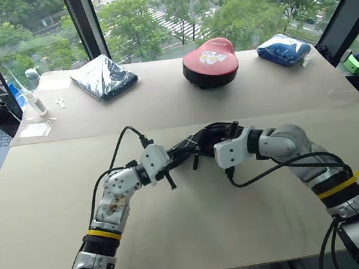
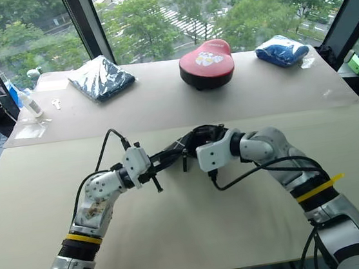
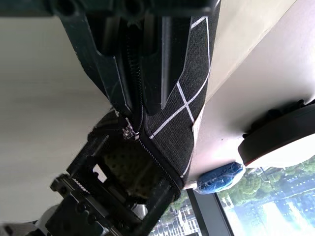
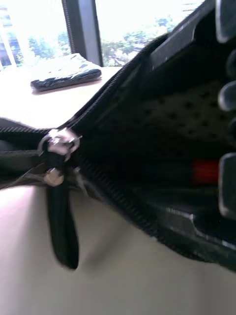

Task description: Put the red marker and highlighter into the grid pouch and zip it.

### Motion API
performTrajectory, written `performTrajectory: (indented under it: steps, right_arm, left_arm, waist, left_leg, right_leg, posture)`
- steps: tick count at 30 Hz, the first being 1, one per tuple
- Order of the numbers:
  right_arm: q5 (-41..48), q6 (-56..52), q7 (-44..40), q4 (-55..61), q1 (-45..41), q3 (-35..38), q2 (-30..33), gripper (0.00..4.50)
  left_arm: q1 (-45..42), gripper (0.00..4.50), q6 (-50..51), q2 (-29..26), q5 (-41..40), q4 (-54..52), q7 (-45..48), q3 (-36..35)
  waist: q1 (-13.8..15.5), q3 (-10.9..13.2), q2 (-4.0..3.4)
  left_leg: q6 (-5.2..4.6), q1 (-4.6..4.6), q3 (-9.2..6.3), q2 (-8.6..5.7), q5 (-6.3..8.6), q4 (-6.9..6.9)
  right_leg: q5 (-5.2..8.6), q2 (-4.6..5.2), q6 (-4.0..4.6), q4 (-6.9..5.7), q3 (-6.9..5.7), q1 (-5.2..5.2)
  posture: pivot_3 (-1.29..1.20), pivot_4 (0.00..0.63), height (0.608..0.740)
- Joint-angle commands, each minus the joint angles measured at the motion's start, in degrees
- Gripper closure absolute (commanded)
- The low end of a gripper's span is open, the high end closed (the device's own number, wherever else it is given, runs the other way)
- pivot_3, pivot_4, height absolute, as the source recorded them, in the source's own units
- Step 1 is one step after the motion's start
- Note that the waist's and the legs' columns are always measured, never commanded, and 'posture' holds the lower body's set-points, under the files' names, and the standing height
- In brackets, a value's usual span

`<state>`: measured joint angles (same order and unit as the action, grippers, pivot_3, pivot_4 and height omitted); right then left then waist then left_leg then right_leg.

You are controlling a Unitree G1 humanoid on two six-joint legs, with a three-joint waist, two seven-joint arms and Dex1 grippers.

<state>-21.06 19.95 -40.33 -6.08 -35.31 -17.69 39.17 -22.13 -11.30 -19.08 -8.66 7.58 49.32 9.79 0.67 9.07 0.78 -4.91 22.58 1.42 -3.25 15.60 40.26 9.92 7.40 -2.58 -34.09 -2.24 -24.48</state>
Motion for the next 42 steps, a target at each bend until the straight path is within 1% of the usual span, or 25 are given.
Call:
performTrajectory:
  steps: [1, 2, 4, 5, 6, 7, 9, 10, 11, 13, 15, 16, 18, 20, 22, 23, 25, 27, 31, 36, 42]
  right_arm:
    - [5.21, 0.41, 1.01, 0.14, -0.89, 7.21, 2.57, 1.46]
    - [7.27, -0.66, -0.14, 0.69, -0.22, 8.28, 2.92, 1.46]
    - [16.67, -9.80, -4.21, 5.23, 1.92, 12.94, 3.07, 1.46]
    - [25.04, -20.11, -7.06, 9.12, 3.39, 16.46, 3.51, 1.46]
    - [30.77, -27.59, -8.96, 11.94, 4.38, 18.87, 3.83, 1.46]
    - [40.27, -38.05, -11.19, 15.52, 5.98, 22.55, 5.37, 1.46]
    - [52.63, -52.21, -13.35, 20.32, 7.96, 27.74, 7.71, 1.46]
    - [56.87, -57.16, -14.11, 22.20, 9.28, 29.73, 9.16, 1.46]
    - [59.13, -59.72, -15.43, 24.00, 11.74, 31.03, 10.80, 1.46]
    - [62.36, -64.24, -16.66, 26.95, 16.25, 32.59, 13.33, 1.46]
    - [65.76, -67.81, -17.04, 30.62, 21.72, 33.50, 14.34, 1.46]
    - [66.37, -68.73, -16.44, 32.60, 24.44, 32.97, 14.08, 1.46]
    - [63.86, -69.19, -12.53, 35.19, 27.45, 28.34, 11.95, 1.46]
    - [56.52, -67.24, -5.57, 34.31, 26.78, 19.61, 6.83, 1.46]
    - [51.28, -66.45, -0.21, 32.04, 24.11, 14.67, 2.58, 1.46]
    - [49.84, -66.41, 1.69, 30.68, 22.52, 13.60, 0.69, 1.46]
    - [48.27, -66.53, 4.48, 28.42, 19.58, 12.57, -2.96, 1.46]
    - [47.14, -66.33, 5.78, 27.06, 17.13, 11.55, -5.25, 1.46]
    - [45.16, -66.47, 6.75, 24.73, 13.83, 9.93, -8.14, 1.46]
    - [47.03, -67.95, 6.10, 23.64, 9.15, 9.55, -12.79, 1.46]
    - [44.87, -67.28, 6.79, 20.05, 5.96, 7.90, -15.60, 1.46]
  left_arm:
    - [-0.63, 4.50, -0.83, -0.06, -0.59, -1.70, -0.17, -0.50]
    - [-0.67, 4.50, -0.85, -0.04, -0.57, -1.62, -0.16, -0.46]
    - [-0.86, 4.50, -0.90, -0.03, -0.50, -1.47, -0.06, -0.27]
    - [-1.01, 4.50, -0.91, -0.03, -0.50, -1.36, 0.00, -0.23]
    - [-1.10, 4.50, -0.91, -0.05, -0.52, -1.28, 0.04, -0.23]
    - [-1.23, 4.50, -0.92, -0.04, -0.53, -1.15, 0.07, -0.22]
    - [-1.35, 4.50, -0.95, -0.05, -0.56, -1.01, 0.15, -0.23]
    - [-1.40, 4.50, -0.99, -0.06, -0.58, -0.93, 0.23, -0.23]
    - [-1.49, 4.50, -1.07, -0.06, -0.55, -0.77, 0.28, -0.21]
    - [-1.76, 4.50, -1.22, -0.05, -0.49, -0.33, 0.33, -0.21]
    - [-2.28, 4.50, -1.36, -0.04, -0.49, 0.27, 0.36, -0.34]
    - [-2.52, 4.50, -1.43, -0.04, -0.49, 0.51, 0.38, -0.40]
    - [-2.93, 4.50, -1.71, -0.08, -0.49, 1.09, 0.51, -0.48]
    - [-3.35, 4.50, -1.92, -0.03, -0.49, 1.49, 0.75, -0.33]
    - [-3.59, 4.50, -2.15, -0.03, -0.51, 1.76, 1.05, -0.21]
    - [-3.67, 4.50, -2.28, -0.07, -0.50, 1.92, 1.21, -0.22]
    - [-3.79, 4.50, -2.37, -0.10, -0.49, 2.02, 1.32, -0.29]
    - [-3.84, 4.50, -2.40, -0.13, -0.45, 1.98, 1.35, -0.30]
    - [-3.77, 4.50, -2.36, -0.18, -0.44, 1.73, 1.43, -0.31]
    - [-3.81, 4.50, -2.42, -0.25, -0.42, 1.73, 1.39, -0.37]
    - [-3.83, 4.50, -2.50, -0.26, -0.37, 1.86, 1.22, -0.48]
  waist:
    - [0.02, 0.00, 0.00]
    - [0.00, 0.00, 0.00]
    - [0.03, 0.00, 0.00]
    - [0.03, 0.00, 0.00]
    - [0.08, 0.00, 0.00]
    - [0.10, 0.00, 0.00]
    - [0.35, 0.00, 0.00]
    - [0.35, 0.00, 0.00]
    - [0.35, 0.00, 0.00]
    - [0.56, -0.01, 0.00]
    - [0.68, -0.01, 0.00]
    - [0.73, -0.01, 0.00]
    - [0.72, -0.01, 0.00]
    - [0.26, -0.02, 0.01]
    - [0.14, -0.03, 0.02]
    - [0.11, -0.02, 0.02]
    - [0.14, -0.02, 0.01]
    - [0.16, -0.02, 0.01]
    - [0.36, -0.02, 0.01]
    - [0.02, -0.02, 0.01]
    - [0.01, -0.02, 0.01]
  left_leg:
    - [0.00, 0.00, 0.00, 0.00, 0.00, -0.02]
    - [0.01, 0.00, 0.00, 0.00, 0.00, -0.04]
    - [0.01, 0.00, 0.01, 0.01, 0.00, -0.07]
    - [0.01, 0.00, 0.00, 0.03, -0.01, -0.09]
    - [0.01, 0.00, -0.01, 0.04, -0.01, -0.10]
    - [0.01, 0.03, -0.02, 0.06, 0.00, -0.12]
    - [-0.07, 0.09, -0.06, 0.09, 0.04, -0.11]
    - [-0.14, 0.14, -0.11, 0.11, 0.09, -0.10]
    - [-0.49, 0.17, -0.11, 0.14, 0.30, -0.08]
    - [-0.59, 0.19, -0.11, 0.12, 0.37, -0.09]
    - [-0.58, 0.20, -0.15, 0.16, 0.40, -0.11]
    - [-0.58, 0.24, -0.15, 0.14, 0.39, -0.11]
    - [-0.55, 0.34, -0.10, 0.09, 0.36, -0.10]
    - [-0.48, 0.34, -0.04, 0.10, 0.32, -0.07]
    - [-0.40, 0.34, -0.01, 0.11, 0.26, 0.01]
    - [-0.38, 0.39, 0.00, 0.08, 0.25, 0.01]
    - [0.03, 0.53, 0.03, 0.05, 0.00, 0.10]
    - [0.06, 0.60, 0.02, 0.04, -0.03, 0.16]
    - [0.06, 0.63, -0.04, 0.04, -0.03, 0.17]
    - [0.05, 0.66, 0.00, 0.02, -0.03, 0.15]
    - [0.05, 0.63, -0.02, 0.01, -0.03, 0.14]
  right_leg:
    - [0.00, 0.00, 0.00, 0.00, 0.00, -0.01]
    - [0.00, 0.00, 0.00, 0.00, 0.00, -0.01]
    - [0.00, 0.00, 0.00, 0.01, 0.01, -0.01]
    - [-0.01, 0.00, 0.01, 0.02, 0.00, 0.00]
    - [-0.01, 0.00, 0.01, 0.02, 0.00, 0.00]
    - [-0.01, 0.01, 0.02, 0.03, 0.01, -0.01]
    - [-0.02, 0.11, 0.03, 0.04, 0.01, -0.03]
    - [-0.02, 0.17, 0.03, 0.04, 0.00, -0.04]
    - [-0.02, 0.24, 0.04, 0.06, 0.01, -0.06]
    - [-0.02, 0.37, 0.04, 0.07, 0.00, -0.12]
    - [-0.02, 0.53, 0.04, 0.07, -0.06, -0.13]
    - [-0.02, 0.53, 0.04, 0.07, -0.06, -0.16]
    - [-0.02, 0.43, 0.03, 0.02, -0.05, -0.32]
    - [-0.03, 0.36, 0.03, -0.01, -0.01, -0.34]
    - [-0.05, 0.27, 0.05, -0.05, 0.00, -0.36]
    - [-0.06, 0.28, 0.05, -0.10, 0.02, -0.45]
    - [-0.08, 0.24, 0.06, -0.17, 0.04, -0.58]
    - [-0.10, 0.13, 0.05, -0.19, 0.03, -0.61]
    - [-0.11, 0.03, 0.05, -0.12, -0.04, -0.61]
    - [-0.11, 0.02, 0.05, -0.12, -0.02, -0.63]
    - [-0.11, -0.03, 0.05, -0.17, -0.05, -0.62]
  posture:
    - [0.00, 0.150, 0.740]
    - [0.00, 0.150, 0.740]
    - [0.00, 0.150, 0.740]
    - [0.00, 0.150, 0.740]
    - [0.00, 0.150, 0.740]
    - [0.00, 0.150, 0.740]
    - [0.00, 0.150, 0.740]
    - [0.00, 0.150, 0.740]
    - [0.00, 0.150, 0.740]
    - [0.00, 0.150, 0.740]
    - [0.00, 0.150, 0.740]
    - [0.00, 0.150, 0.740]
    - [0.00, 0.150, 0.740]
    - [0.00, 0.150, 0.740]
    - [0.00, 0.150, 0.740]
    - [0.00, 0.150, 0.740]
    - [0.00, 0.150, 0.740]
    - [0.00, 0.150, 0.740]
    - [0.00, 0.150, 0.740]
    - [0.00, 0.150, 0.740]
    - [0.00, 0.150, 0.740]
